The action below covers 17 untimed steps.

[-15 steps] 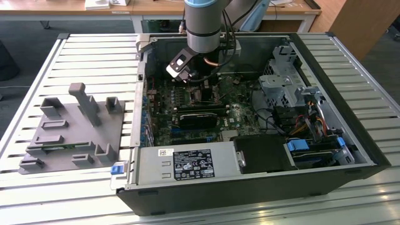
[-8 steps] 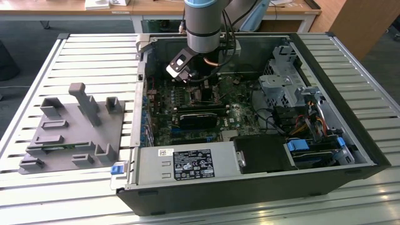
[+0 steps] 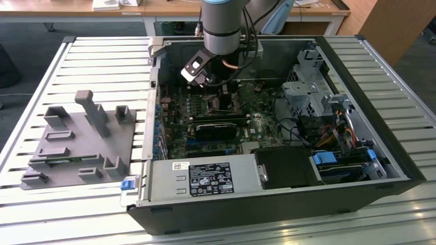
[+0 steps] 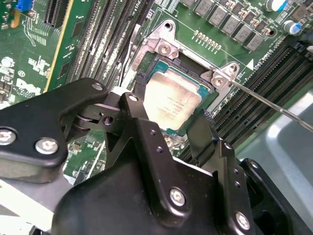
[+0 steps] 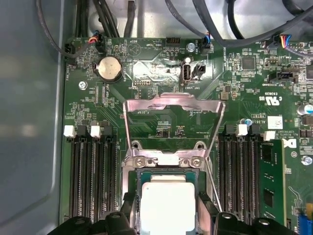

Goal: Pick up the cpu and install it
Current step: 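Place the cpu into insertion slot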

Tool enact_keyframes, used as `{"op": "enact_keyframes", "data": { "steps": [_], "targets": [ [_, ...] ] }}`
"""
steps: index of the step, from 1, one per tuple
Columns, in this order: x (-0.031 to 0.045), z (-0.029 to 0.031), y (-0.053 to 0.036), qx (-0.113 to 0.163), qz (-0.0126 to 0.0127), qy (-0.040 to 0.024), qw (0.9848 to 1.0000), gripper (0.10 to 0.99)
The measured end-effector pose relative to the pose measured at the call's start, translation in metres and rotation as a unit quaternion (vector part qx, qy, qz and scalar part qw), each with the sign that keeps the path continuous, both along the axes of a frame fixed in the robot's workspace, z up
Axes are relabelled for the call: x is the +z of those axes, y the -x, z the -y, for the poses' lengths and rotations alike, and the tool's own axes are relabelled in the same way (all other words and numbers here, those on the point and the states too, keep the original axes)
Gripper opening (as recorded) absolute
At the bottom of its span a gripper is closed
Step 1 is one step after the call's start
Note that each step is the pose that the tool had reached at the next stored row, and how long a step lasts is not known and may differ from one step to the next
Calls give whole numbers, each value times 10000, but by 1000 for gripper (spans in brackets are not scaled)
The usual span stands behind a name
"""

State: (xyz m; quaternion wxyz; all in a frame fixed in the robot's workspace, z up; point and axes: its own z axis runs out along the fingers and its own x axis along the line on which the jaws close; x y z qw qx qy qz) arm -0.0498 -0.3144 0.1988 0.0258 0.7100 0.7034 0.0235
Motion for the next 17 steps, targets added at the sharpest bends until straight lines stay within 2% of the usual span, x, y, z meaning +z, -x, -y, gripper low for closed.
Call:
{"op": "enact_keyframes", "data": {
  "steps": [1,3,4,6,7,9,10,12,17],
  "targets": [
    [15,0,0,0,0,0,10000,596],
    [43,0,0,0,0,0,10000,475],
    [54,0,0,0,0,0,10000,475],
    [70,0,0,0,0,0,10000,357],
    [77,0,0,0,0,0,10000,357],
    [89,0,0,0,0,0,10000,243],
    [95,0,0,0,0,0,10000,243],
    [116,0,0,0,0,1,10000,125],
    [146,-1,0,-1,1,0,10000,106]
  ]
}}
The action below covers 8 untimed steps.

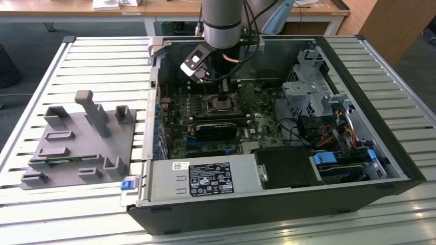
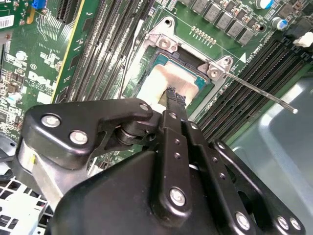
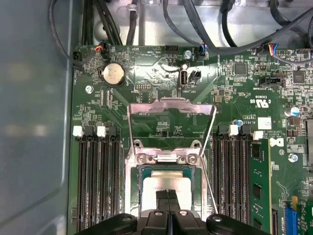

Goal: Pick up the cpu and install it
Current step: 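Place the cpu into insertion slot, then close the cpu cover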

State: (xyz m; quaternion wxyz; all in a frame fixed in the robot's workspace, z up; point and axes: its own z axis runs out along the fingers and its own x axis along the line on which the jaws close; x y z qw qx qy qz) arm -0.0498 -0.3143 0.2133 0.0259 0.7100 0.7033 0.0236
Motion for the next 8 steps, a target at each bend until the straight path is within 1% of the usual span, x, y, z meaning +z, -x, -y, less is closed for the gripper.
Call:
{"op": "enact_keyframes", "data": {
  "steps": [4,8],
  "targets": [
    [21,0,0,-2,-1,1,10000,106],
    [58,0,1,-2,-1,1,10000,106]
  ]
}}
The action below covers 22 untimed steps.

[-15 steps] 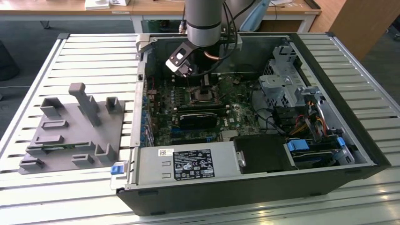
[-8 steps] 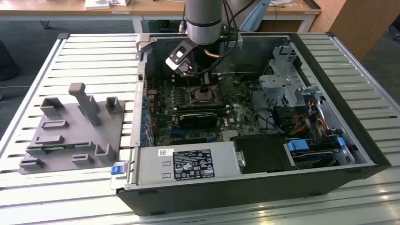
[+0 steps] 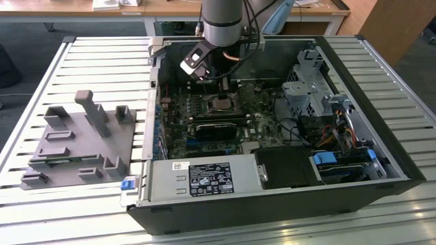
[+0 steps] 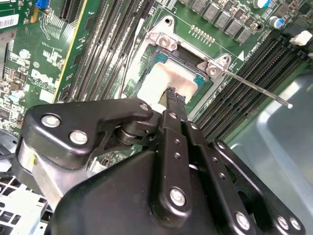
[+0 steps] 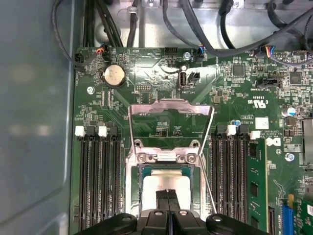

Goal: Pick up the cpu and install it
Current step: 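Close the cpu cover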

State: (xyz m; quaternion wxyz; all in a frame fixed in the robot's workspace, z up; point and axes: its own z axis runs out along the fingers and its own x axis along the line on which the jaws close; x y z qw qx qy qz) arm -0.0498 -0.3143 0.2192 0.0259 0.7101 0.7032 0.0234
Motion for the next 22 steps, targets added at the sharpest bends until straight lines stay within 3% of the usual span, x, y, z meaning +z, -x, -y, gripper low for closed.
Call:
{"op": "enact_keyframes", "data": {
  "steps": [10,17,22],
  "targets": [
    [129,-1,-4,0,-7,0,10000,106],
    [256,-1,-5,0,-54,-11,10000,106],
    [458,-1,-5,0,-57,-16,10000,106]
  ]
}}
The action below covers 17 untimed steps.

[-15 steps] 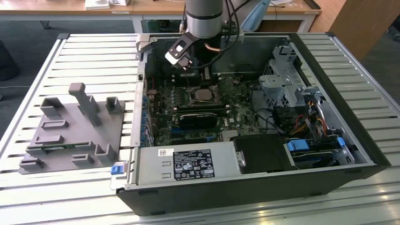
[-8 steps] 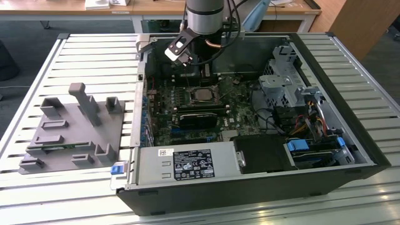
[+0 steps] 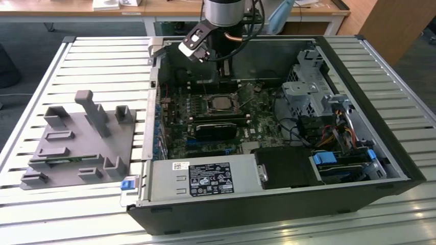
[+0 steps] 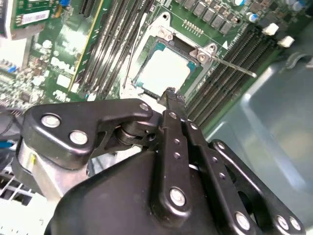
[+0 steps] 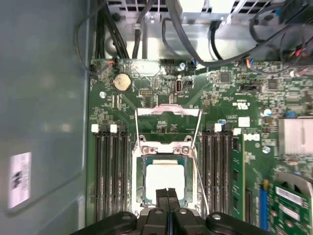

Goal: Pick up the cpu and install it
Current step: 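Close the cpu cover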

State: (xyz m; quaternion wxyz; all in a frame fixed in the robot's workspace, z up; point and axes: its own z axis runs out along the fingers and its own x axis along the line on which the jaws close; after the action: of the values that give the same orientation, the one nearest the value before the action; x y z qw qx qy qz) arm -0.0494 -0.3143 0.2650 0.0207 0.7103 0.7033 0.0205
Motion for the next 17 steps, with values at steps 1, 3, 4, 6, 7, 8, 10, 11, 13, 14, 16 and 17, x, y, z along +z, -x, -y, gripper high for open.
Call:
{"op": "enact_keyframes", "data": {
  "steps": [1,3,4,6,7,8,10,11,13,14,16,17],
  "targets": [
    [44,0,0,0,-1,1,10000,106],
    [54,13,0,1,-1,0,10000,106],
    [52,19,0,1,-1,1,10000,106],
    [49,22,0,-1,-1,18,10000,106],
    [48,24,0,-2,-1,30,10000,106],
    [46,26,-2,-3,-2,32,10000,106],
    [38,27,-49,-3,-34,33,10000,106],
    [33,27,-88,-4,-63,29,10000,106],
    [20,27,-175,-3,-121,22,9999,106],
    [18,27,-213,-3,-135,22,9999,106],
    [18,27,-258,-2,-135,22,9999,106],
    [18,27,-280,-3,-135,22,9999,106]
  ]
}}
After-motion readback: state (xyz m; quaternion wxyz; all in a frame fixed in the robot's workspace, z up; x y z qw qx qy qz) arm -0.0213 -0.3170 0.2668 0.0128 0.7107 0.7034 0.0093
